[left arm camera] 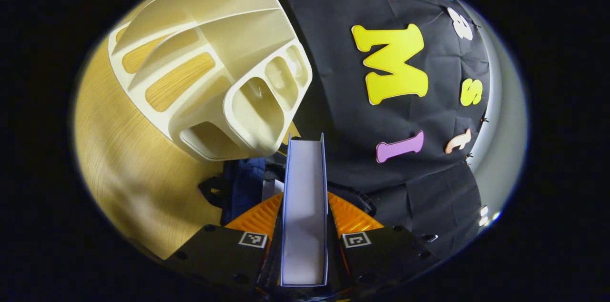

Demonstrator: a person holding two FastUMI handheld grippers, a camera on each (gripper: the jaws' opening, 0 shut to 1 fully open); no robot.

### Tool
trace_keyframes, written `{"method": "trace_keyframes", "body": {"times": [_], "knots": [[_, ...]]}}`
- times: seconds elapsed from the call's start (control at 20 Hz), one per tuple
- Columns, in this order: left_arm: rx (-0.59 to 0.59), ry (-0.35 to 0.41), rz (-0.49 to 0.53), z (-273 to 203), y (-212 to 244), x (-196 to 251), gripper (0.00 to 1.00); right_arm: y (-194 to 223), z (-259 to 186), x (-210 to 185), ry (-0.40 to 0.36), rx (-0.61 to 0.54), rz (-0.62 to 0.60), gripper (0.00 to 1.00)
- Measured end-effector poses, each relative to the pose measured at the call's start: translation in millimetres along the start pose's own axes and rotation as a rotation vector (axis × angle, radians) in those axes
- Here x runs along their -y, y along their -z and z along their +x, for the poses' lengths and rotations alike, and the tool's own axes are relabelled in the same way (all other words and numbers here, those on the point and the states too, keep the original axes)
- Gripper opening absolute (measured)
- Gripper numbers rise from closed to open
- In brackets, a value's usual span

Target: Open the schoolbag, grab two books from the bookshelf and put them into the schoolbag.

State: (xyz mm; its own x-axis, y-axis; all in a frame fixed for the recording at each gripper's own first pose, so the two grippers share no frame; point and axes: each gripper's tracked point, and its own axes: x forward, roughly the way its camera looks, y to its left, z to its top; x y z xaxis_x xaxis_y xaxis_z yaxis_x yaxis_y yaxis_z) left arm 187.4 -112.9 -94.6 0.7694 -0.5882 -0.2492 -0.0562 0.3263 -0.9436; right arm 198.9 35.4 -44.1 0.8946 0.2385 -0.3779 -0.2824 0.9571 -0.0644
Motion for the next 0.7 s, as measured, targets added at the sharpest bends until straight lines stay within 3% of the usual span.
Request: {"method": "trace_keyframes", "body": {"times": [0.2,0.45,0.5,0.7], "knots": [[0.039,-0.058,0.087,21.3,9.3,4.1,0.43,-11.3,3.0,-12.4,-0.051,0.022,0.018,0.02],[0.106,-0.148,0.31,40.5,25.4,3.6,0.43,-22.7,-0.8,-28.3,-0.114,0.075,0.055,0.06],[0.102,-0.16,0.343,43.4,28.9,3.7,0.43,-23.2,-1.0,-29.6,-0.122,0.079,0.06,0.02],[0.11,-0.16,0.375,60.8,42.3,8.8,0.43,-25.1,-3.8,-33.9,-0.145,0.091,0.072,0.02]]}}
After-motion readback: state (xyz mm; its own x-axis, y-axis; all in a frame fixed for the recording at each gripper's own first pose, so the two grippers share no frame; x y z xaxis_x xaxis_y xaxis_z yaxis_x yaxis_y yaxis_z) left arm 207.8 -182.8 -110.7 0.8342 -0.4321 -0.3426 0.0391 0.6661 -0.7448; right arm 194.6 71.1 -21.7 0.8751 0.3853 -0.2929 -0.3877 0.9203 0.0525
